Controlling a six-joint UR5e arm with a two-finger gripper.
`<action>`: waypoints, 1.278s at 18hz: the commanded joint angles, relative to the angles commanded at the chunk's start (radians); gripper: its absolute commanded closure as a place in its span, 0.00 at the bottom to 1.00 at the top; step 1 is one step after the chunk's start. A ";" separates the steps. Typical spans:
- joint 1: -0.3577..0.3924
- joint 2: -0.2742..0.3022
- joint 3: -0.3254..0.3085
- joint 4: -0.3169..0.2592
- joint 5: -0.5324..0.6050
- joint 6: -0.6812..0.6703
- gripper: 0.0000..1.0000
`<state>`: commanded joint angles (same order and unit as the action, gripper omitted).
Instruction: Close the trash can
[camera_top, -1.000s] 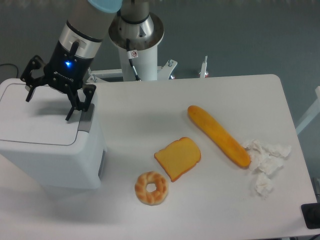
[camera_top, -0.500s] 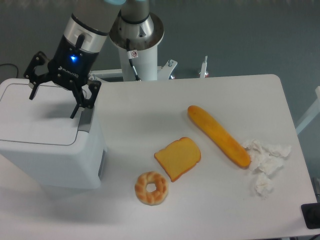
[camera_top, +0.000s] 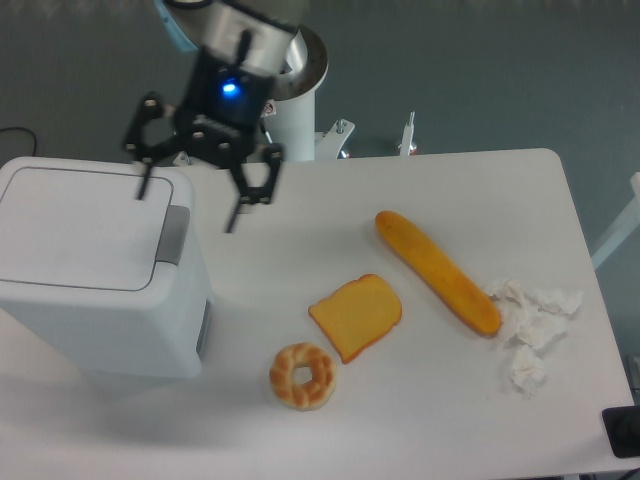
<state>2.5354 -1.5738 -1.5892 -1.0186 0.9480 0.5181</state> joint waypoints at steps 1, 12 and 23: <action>0.020 0.000 0.003 0.000 -0.005 0.047 0.00; 0.276 0.051 -0.072 -0.005 0.005 0.348 0.00; 0.301 0.086 -0.120 -0.055 0.325 0.947 0.00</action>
<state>2.8363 -1.4880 -1.7088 -1.0738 1.2731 1.4646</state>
